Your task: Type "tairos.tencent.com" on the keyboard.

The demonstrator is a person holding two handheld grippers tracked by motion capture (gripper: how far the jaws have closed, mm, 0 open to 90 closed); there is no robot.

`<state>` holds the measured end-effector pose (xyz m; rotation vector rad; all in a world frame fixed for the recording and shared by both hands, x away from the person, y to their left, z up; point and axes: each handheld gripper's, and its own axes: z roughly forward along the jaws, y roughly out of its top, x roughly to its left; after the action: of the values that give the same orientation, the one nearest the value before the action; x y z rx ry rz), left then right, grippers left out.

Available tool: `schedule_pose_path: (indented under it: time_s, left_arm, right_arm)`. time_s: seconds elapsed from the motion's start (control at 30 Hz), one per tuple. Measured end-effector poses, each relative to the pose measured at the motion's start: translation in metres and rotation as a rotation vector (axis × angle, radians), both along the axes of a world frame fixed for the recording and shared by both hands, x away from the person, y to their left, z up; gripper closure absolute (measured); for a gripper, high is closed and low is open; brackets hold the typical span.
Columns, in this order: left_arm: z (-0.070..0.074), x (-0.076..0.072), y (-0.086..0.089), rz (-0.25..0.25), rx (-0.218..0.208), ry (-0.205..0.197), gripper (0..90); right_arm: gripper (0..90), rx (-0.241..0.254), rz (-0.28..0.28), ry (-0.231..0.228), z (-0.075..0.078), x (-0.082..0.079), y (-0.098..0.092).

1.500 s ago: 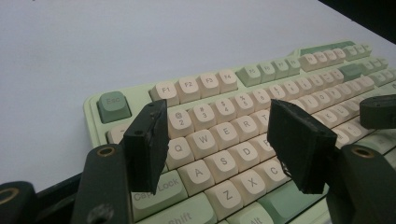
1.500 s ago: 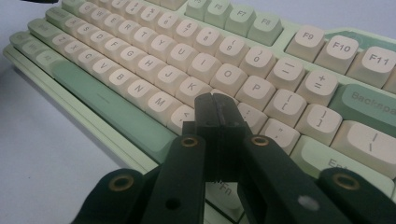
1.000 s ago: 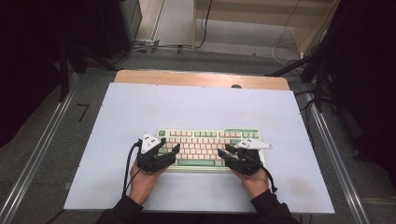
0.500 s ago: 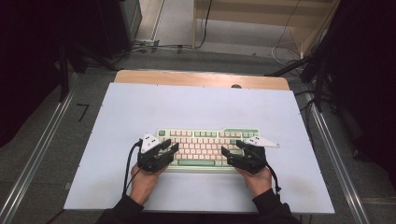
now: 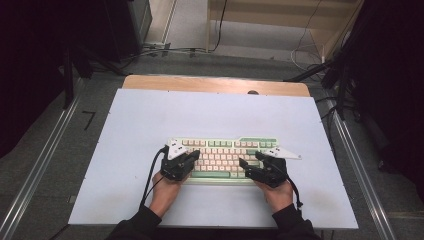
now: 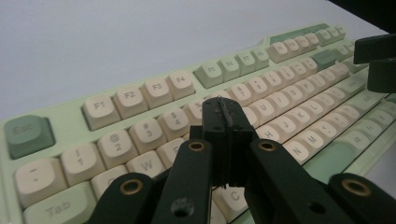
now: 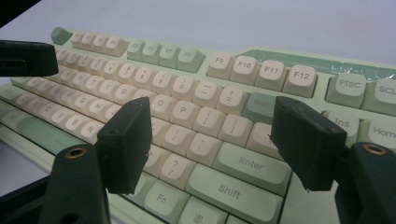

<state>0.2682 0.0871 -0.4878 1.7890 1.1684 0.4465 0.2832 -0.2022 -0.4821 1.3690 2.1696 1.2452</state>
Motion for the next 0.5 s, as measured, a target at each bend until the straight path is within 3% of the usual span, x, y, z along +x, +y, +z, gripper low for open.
schedule_pose_path:
  time_s: [0.23, 0.5]
  left_arm:
    - [-0.003, 0.007, -0.014, -0.018, 0.034, -0.002, 90.0]
    - [-0.006, 0.013, -0.021, -0.030, 0.065, 0.034, 90.0]
  right_arm:
    - [28.5, -0.001, -0.018, -0.002, 0.000, -0.004, -0.005]
    - [29.4, 0.000, -0.041, 0.003, 0.000, -0.006, -0.012]
